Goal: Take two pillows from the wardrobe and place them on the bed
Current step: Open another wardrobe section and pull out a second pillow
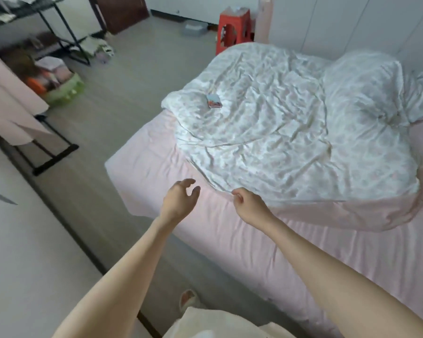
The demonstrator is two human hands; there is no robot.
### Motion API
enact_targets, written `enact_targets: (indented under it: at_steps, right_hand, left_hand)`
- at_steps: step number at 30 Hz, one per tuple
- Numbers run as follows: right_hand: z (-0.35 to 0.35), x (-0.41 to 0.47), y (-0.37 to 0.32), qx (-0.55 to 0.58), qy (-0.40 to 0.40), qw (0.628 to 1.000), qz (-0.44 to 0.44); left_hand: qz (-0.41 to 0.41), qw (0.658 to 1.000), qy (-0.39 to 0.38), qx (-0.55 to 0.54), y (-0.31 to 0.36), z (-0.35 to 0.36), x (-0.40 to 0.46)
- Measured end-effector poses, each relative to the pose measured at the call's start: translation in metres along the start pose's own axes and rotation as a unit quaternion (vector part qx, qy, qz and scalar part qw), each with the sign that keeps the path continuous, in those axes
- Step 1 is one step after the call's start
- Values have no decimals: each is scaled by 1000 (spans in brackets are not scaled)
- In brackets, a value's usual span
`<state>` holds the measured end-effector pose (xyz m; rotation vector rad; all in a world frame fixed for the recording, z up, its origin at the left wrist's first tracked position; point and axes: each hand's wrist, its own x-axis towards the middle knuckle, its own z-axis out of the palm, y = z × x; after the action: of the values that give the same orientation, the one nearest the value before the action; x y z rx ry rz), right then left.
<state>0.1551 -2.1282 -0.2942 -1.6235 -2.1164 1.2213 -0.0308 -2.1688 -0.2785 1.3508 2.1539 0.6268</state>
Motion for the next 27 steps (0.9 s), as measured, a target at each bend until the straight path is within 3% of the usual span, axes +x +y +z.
enact_targets:
  at_steps: [10, 27]
  right_hand:
    - [124, 150, -193, -58, -41, 997, -25]
    - [259, 451, -463, -131, -106, 979, -117]
  left_hand:
    - [-49, 998, 24, -14, -137, -156, 126]
    - [-132, 985, 111, 6, -309, -390, 367]
